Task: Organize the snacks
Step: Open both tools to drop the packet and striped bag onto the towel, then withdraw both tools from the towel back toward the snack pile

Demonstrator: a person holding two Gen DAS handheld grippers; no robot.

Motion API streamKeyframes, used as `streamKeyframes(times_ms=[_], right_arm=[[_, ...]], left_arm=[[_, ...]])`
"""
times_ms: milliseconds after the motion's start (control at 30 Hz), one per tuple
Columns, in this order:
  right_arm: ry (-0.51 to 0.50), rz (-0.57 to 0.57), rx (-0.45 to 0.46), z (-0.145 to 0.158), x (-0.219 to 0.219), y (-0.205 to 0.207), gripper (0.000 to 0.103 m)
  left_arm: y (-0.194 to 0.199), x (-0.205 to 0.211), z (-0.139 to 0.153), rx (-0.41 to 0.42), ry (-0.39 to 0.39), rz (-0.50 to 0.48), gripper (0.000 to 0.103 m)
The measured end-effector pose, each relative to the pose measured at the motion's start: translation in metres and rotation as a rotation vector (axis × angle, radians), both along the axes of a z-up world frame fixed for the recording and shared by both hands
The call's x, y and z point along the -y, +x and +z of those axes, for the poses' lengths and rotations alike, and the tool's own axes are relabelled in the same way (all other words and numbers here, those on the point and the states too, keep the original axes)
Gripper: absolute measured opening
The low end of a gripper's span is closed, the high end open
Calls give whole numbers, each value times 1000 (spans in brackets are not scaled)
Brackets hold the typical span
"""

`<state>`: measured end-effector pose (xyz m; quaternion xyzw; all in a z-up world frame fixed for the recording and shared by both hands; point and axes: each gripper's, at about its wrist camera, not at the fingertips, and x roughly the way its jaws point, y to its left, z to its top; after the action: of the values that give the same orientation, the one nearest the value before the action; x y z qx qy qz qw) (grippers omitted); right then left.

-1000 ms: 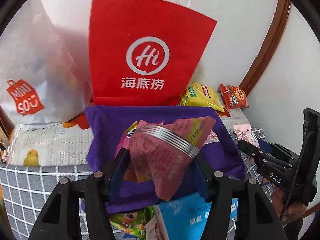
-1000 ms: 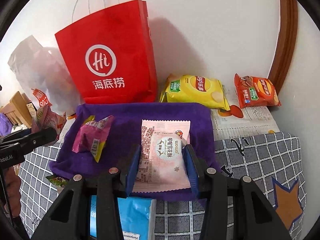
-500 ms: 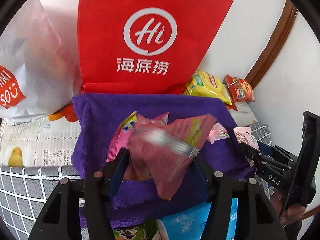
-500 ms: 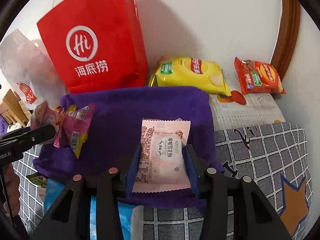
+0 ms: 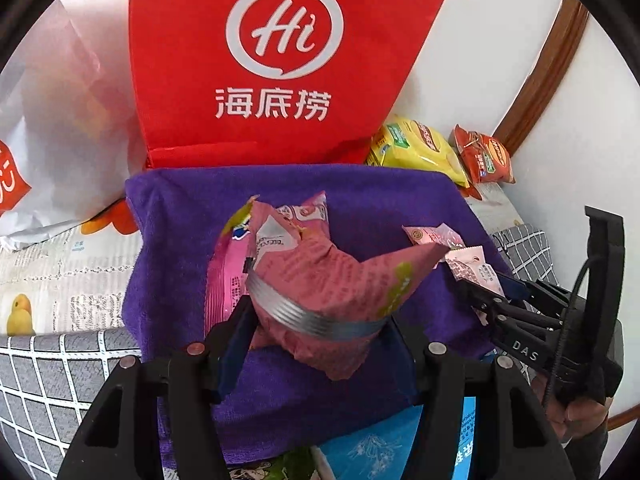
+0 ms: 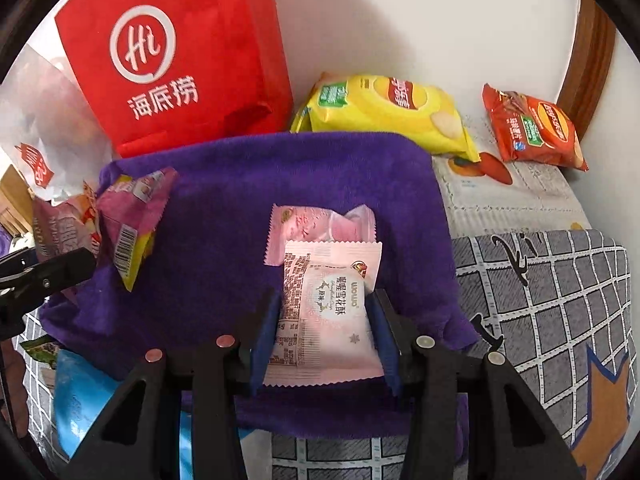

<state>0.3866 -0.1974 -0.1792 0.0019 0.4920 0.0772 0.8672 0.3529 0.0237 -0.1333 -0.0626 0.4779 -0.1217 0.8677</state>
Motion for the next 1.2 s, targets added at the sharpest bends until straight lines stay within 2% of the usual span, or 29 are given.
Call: streamKeyframes(times_ms=[167, 233, 267, 300, 367, 467, 833, 1200], right_arm=[[15, 4, -17, -6, 2, 4, 48], [8, 8, -13, -5, 2, 5, 54], [7, 8, -10, -4, 2, 5, 60], [13, 7, -6, -3, 2, 4, 66], [29, 3, 4, 0, 4, 4, 72], [50, -10, 13, 7, 6, 1, 77], [22, -17, 82, 47, 6, -35, 78], [67, -22, 146, 78, 4, -92, 78]], left_arm=[[3, 4, -2, -11, -7, -11, 62], [4, 4, -2, -15, -5, -12, 63], [3, 5, -1, -14, -1, -12, 65], [2, 6, -1, -10, 5, -15, 67], [1, 8, 1, 3, 20, -9, 79], [-3, 8, 4, 15, 26, 5, 87], [-31, 1, 30, 23, -1, 36, 87], [-89, -1, 67, 68, 14, 37, 87]])
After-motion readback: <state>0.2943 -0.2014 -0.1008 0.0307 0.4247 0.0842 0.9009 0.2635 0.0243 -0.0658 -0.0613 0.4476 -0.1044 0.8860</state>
